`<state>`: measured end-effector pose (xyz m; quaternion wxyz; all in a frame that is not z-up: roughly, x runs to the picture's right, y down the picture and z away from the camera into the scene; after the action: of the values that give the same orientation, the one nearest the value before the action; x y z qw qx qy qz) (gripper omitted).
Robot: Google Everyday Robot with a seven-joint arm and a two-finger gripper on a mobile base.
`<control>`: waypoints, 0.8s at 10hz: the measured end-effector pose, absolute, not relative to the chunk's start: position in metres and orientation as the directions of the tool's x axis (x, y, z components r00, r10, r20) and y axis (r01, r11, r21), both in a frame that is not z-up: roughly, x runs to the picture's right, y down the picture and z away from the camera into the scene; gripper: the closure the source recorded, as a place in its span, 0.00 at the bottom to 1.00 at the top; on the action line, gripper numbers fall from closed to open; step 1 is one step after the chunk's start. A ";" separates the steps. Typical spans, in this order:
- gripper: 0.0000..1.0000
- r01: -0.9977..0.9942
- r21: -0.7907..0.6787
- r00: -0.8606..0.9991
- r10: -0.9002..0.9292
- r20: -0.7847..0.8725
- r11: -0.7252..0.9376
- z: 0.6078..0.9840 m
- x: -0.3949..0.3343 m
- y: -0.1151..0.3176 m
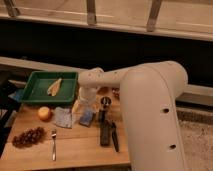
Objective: Place sponge in metal cup
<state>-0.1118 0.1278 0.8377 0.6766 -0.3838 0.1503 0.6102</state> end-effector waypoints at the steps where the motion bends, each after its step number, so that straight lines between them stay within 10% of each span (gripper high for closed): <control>1: 0.23 -0.943 -0.330 0.208 0.703 -0.680 -0.040 0.844 -0.112 0.130; 8: 0.23 -0.956 -0.284 0.158 0.686 -0.711 -0.074 0.877 -0.092 0.142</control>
<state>-0.0923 0.1421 0.8766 0.6573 -0.3833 0.1765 0.6244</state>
